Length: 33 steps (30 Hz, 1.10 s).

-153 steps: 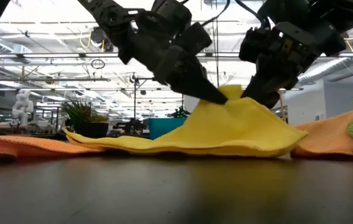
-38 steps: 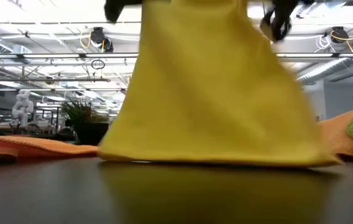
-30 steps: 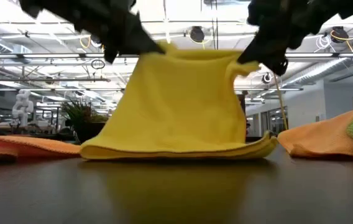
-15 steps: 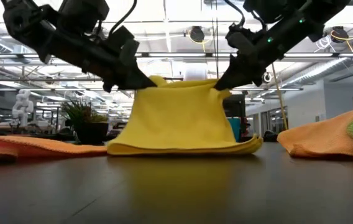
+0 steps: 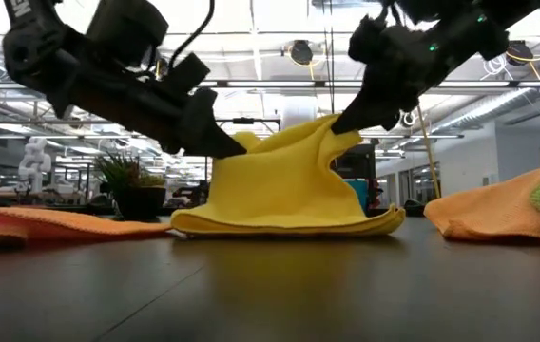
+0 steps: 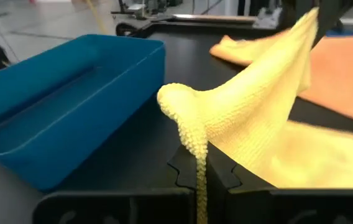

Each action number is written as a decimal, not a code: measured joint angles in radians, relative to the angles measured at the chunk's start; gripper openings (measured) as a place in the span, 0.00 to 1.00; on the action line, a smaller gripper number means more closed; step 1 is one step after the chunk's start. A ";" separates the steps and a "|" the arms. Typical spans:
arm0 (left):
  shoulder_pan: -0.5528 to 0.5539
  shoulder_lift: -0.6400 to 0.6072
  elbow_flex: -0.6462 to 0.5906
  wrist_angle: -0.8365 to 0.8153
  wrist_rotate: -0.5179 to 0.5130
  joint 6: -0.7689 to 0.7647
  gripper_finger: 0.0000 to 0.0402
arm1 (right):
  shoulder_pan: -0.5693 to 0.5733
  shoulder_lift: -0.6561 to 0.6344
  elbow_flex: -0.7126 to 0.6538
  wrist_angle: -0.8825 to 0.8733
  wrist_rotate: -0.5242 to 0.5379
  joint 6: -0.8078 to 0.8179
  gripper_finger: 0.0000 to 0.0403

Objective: Fold microfiber towels
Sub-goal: Fold the yellow microfiber cloth

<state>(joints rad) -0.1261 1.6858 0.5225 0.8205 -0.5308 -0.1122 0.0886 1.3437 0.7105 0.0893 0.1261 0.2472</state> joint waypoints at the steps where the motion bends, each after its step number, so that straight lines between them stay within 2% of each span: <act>1: -0.020 0.001 0.000 0.001 -0.020 0.015 0.01 | 0.017 0.000 0.000 -0.004 0.000 -0.001 0.00; 5: -0.096 0.000 0.000 0.015 -0.095 0.071 0.01 | 0.077 0.000 0.000 -0.004 0.003 0.000 0.00; 11: -0.185 0.000 0.000 0.012 -0.112 0.134 0.01 | 0.134 0.026 0.000 0.005 0.003 0.002 0.00; 18: -0.230 0.013 0.000 -0.040 -0.125 0.156 0.01 | 0.157 0.144 0.000 0.033 0.000 0.056 0.00; 22: -0.232 0.049 0.000 -0.047 -0.085 0.138 0.01 | 0.158 0.196 0.000 0.056 -0.008 0.079 0.00; 29: -0.248 0.080 0.000 -0.047 0.025 0.137 0.01 | 0.161 0.202 0.000 0.076 -0.054 0.082 0.01; 33: -0.249 0.080 0.000 -0.046 0.088 0.137 0.05 | 0.163 0.201 0.000 0.080 -0.095 0.081 0.01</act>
<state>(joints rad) -0.3748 1.7660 0.5228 0.7750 -0.4429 0.0250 0.2520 1.5452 0.7109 0.1696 0.0307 0.3286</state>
